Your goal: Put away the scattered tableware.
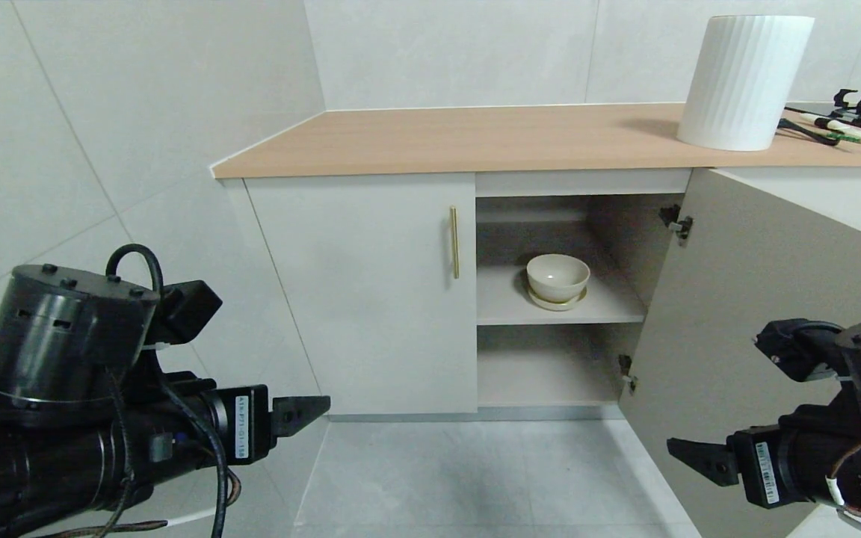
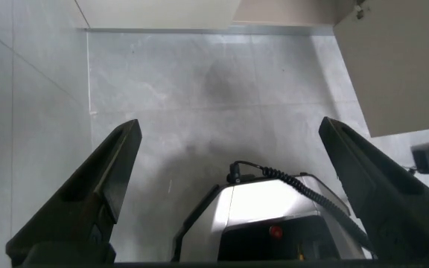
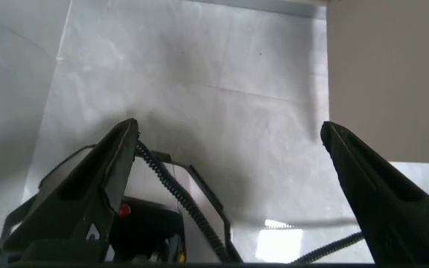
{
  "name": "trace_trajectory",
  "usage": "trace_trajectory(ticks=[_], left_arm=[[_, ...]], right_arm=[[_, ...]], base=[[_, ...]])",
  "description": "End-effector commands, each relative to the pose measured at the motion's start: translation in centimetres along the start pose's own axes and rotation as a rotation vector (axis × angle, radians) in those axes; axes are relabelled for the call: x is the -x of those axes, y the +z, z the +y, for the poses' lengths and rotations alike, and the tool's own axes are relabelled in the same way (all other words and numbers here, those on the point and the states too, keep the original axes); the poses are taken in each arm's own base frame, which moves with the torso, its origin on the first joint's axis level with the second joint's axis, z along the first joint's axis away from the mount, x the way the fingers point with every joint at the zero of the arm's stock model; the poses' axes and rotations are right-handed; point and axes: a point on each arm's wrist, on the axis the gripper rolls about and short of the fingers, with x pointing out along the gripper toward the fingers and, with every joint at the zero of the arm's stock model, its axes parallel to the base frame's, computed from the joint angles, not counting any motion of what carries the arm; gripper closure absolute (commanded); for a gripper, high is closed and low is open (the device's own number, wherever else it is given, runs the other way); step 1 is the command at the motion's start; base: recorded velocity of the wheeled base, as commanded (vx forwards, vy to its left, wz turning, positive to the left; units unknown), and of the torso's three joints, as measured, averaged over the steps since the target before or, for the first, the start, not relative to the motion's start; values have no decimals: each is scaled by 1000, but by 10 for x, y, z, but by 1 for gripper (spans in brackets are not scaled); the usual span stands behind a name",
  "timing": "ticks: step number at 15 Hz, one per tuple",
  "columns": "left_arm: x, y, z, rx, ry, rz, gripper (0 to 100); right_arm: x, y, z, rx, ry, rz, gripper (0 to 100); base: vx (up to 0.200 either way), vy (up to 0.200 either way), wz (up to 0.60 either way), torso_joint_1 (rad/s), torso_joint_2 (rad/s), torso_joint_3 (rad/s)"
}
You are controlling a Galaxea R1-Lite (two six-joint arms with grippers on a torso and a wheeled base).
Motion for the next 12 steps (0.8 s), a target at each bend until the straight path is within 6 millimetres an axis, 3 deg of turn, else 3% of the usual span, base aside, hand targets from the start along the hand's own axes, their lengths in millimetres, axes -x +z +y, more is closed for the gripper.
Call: trace_trajectory(ticks=[1, 4, 12], left_arm=[[0, 0, 0, -1, 1, 1, 0], [0, -1, 0, -2, 2, 2, 0], [-1, -2, -1, -6, 0, 7, 0]], right_arm=[[7, -2, -3, 17, -8, 18, 0], [21, -14, -13, 125, -36, 106, 0], [38, -20, -24, 162, -120, 273, 0]], base=[[0, 0, 0, 0, 0, 0], [0, -200, 0, 2, 2, 4], [0, -200, 0, 5, 2, 2]])
